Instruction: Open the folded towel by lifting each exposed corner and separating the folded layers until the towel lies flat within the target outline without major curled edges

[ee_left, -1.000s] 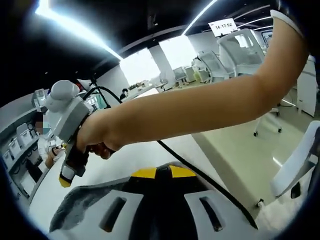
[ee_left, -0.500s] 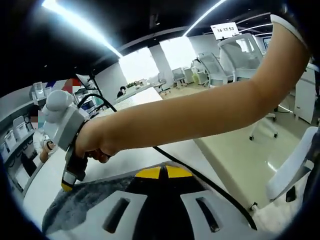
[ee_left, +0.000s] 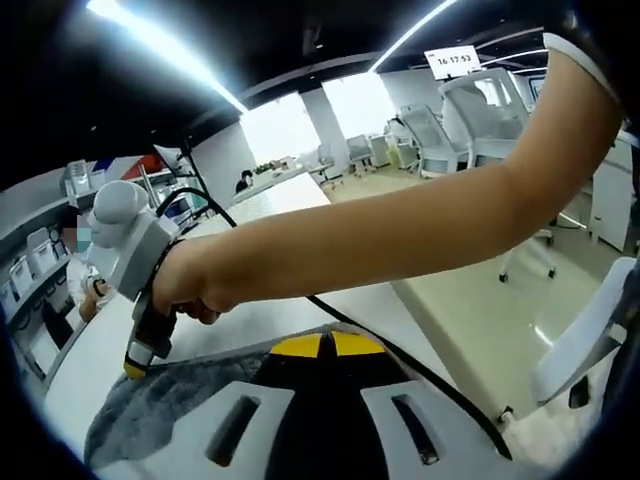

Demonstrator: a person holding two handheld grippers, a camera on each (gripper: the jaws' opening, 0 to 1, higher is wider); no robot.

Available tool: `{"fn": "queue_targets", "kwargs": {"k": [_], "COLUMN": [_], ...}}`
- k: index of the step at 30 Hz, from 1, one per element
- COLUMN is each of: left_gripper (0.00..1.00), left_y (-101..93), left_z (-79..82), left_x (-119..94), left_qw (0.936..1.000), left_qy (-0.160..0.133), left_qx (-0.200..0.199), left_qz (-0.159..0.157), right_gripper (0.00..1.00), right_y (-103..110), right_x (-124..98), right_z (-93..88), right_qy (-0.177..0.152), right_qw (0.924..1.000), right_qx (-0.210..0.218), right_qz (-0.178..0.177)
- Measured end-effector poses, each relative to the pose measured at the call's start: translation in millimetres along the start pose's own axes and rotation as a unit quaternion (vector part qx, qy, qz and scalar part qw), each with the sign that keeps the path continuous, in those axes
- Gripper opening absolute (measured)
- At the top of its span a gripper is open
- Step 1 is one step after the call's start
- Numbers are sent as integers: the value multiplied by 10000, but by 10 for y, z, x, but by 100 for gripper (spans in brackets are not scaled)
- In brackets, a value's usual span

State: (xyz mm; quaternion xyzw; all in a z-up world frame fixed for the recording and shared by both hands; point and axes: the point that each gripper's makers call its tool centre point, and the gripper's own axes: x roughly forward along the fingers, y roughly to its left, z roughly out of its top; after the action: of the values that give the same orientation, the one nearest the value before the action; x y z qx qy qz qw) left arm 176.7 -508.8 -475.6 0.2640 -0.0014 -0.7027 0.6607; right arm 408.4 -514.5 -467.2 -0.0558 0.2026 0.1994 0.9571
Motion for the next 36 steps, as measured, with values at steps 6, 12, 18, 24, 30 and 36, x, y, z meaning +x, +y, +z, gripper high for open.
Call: {"fn": "queue_targets", "kwargs": {"k": [6,12,18,24,30,36], "left_gripper": [1,10,14,26,46,63], "left_y": [16,81,131,180,265,307], "left_z": [15,27,59,93,108,150], "left_x": [-24,-59,-95,-148,-226,-301], "left_qw": [10000,9999,9995,9988,9973,9960], "left_qy": [-49,-40,-95,-161,-95,-100], "left_qx": [-53,-74,-109,-194,-242,-367], "left_qz": [16,148,270,412,682,804], "right_gripper": [0,0,7,26,40,51], "right_y": [3,-5,-72,-84,-141,-174], "right_x": [-4,-40,14,35,27,26], "right_z": [4,97,118,110,138,166], "right_qy": [-4,-184,-279,-285,-344,-390], "right_qw": [10000,9997,9994,9993,9985,9979], "right_qx": [-74,-172,-196,-181,-283,-315], "right_qz": [1,5,-104,-180,-334,-407]}}
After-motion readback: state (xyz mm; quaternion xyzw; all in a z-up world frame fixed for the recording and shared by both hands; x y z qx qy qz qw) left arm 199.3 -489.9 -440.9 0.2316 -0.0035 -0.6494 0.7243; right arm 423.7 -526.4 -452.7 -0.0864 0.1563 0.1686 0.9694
